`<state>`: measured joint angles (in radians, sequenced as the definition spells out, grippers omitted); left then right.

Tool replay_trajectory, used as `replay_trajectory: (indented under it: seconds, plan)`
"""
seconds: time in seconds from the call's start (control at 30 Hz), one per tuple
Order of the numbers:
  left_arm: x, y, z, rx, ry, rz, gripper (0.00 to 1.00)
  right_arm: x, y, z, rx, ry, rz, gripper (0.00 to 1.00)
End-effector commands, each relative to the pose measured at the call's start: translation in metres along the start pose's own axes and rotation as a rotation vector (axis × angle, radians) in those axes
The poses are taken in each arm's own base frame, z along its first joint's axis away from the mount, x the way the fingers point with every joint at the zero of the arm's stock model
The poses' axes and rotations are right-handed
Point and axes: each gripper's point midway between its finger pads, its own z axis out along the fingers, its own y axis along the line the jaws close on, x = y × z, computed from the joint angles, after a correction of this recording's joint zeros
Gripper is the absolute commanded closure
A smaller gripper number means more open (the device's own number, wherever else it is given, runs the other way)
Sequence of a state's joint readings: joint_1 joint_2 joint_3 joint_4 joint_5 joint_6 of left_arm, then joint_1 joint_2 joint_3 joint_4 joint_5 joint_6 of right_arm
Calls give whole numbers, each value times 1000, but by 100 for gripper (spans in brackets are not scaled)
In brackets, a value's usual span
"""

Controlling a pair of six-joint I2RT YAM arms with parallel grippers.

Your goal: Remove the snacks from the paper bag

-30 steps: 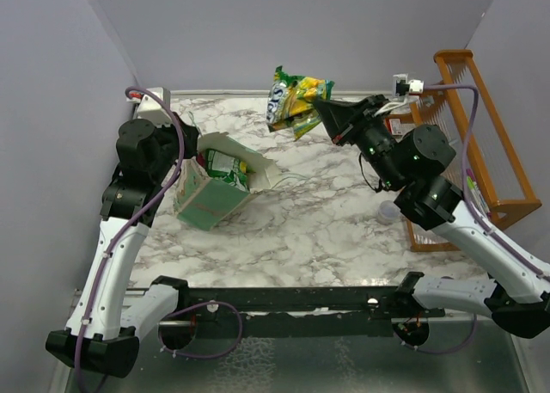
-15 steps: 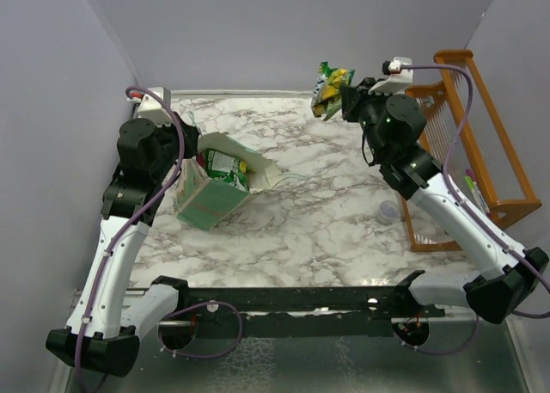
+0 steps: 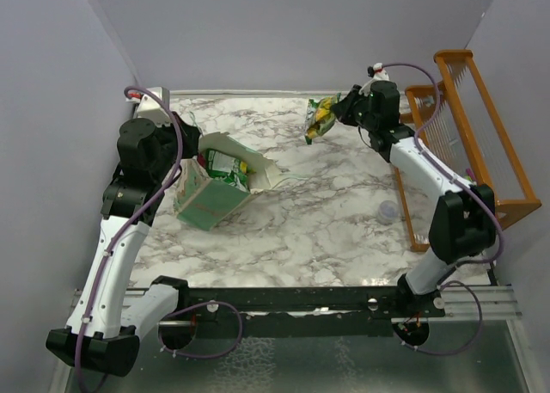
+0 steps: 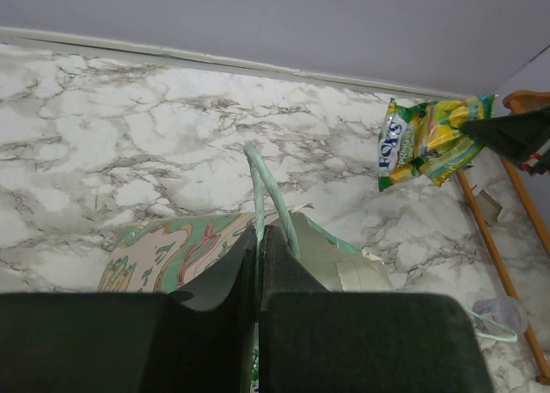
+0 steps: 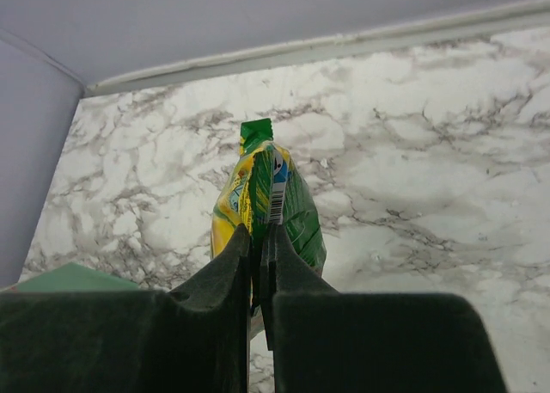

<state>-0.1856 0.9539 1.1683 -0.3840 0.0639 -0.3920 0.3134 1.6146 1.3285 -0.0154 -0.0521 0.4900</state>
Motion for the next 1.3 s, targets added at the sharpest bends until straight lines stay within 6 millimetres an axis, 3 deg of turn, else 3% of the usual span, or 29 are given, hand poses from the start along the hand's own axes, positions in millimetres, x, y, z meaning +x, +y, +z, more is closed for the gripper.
replay_trajectory:
  seconds: [0.0,0.23,0.33,0.43,0.63,0.8,0.87,0.97,1.1,1.13,1.27]
  plan:
    - [-8,-16,-5,72,-12,-32,100,12,-2,26,-178,81,155,99]
    - [-17,-39,-14,202,-20,58,100,26,-8,73,-204,124,203,99]
    - [-22,-46,-17,249,-43,100,100,34,-26,94,-132,135,188,99]
    - [-18,-70,-22,400,-45,129,100,51,-51,107,-57,167,147,97]
    - [5,-104,-31,668,-18,94,100,85,-114,100,32,221,172,92]
    - [24,-125,-41,860,50,57,100,99,-144,78,88,289,114,73]
    - [29,-130,-45,906,69,53,100,100,-149,62,129,302,73,60]
    - [40,-135,-48,944,96,50,100,92,-140,40,115,297,35,42]
    - [54,-133,-46,925,140,50,100,86,-118,9,53,299,21,34]
    - [57,-131,-45,914,149,52,100,81,-104,0,6,282,17,31]
    - [68,-128,-48,901,183,62,100,92,-49,-29,-156,296,-31,27]
